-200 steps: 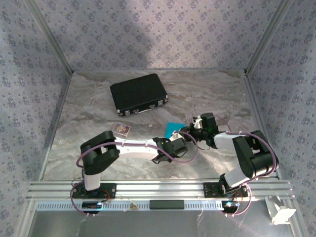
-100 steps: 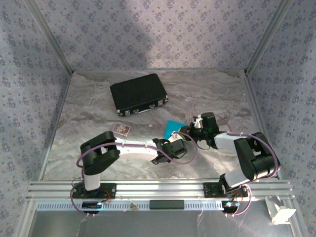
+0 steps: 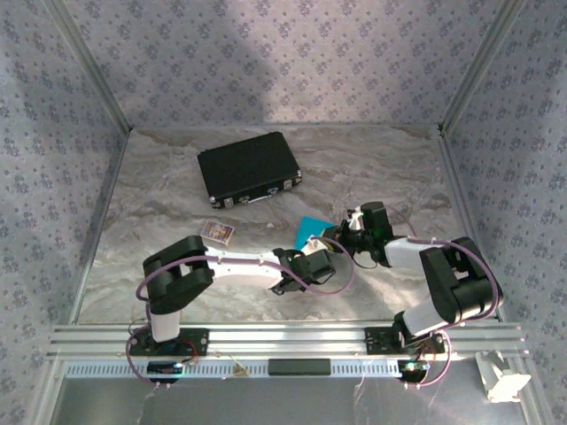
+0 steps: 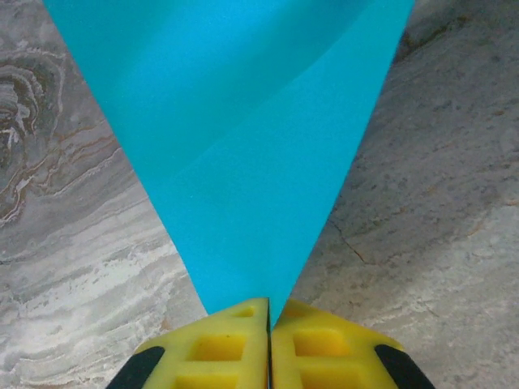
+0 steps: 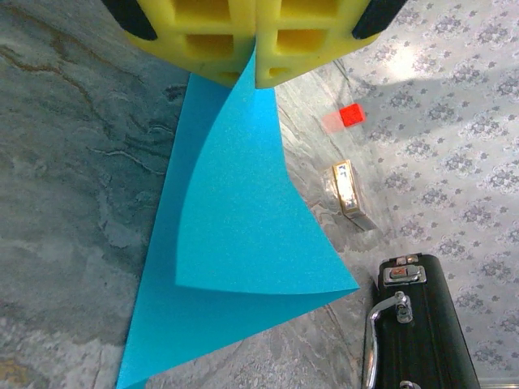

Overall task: Fold a paper plane with a square sheet of paper (pick it up from the middle)
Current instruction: Fold the wing for the fifth time at the center of the table.

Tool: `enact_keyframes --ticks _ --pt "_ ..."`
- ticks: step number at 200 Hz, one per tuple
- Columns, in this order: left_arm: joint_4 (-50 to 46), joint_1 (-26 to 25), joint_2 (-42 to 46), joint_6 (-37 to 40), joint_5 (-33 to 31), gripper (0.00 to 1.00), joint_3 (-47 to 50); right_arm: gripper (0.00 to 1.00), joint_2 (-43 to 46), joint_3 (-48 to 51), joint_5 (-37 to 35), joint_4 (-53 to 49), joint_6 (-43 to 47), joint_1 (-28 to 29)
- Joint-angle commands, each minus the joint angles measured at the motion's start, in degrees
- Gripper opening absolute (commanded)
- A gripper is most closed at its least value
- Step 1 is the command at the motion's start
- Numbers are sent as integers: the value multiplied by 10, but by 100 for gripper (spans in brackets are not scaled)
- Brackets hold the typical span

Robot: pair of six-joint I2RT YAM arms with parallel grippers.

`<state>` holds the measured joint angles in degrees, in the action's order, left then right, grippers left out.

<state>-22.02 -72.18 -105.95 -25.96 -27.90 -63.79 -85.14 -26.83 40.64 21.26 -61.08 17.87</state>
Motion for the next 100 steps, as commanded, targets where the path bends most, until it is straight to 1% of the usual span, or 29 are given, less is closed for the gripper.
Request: enact_keyframes --ticks 1,26,46,52,73,90,100 --pt "6 -6 23 5 -7 6 9 5 10 -2 -8 -28 5 -1" --pt "17 -4 28 1 12 4 16 12 30 -12 -22 -78 34 -7" --pt "40 6 39 -9 48 3 31 23 56 -25 -45 -150 71 -18" --pt "52 10 43 -14 59 3 39 29 65 -29 -56 -177 85 -21" --pt "107 31 67 -22 132 2 75 39 98 -37 -81 -241 118 -33" --pt "160 51 87 -24 197 2 108 41 122 -34 -90 -261 126 -44" --pt "178 61 94 -28 223 3 122 42 133 -30 -92 -266 126 -51"
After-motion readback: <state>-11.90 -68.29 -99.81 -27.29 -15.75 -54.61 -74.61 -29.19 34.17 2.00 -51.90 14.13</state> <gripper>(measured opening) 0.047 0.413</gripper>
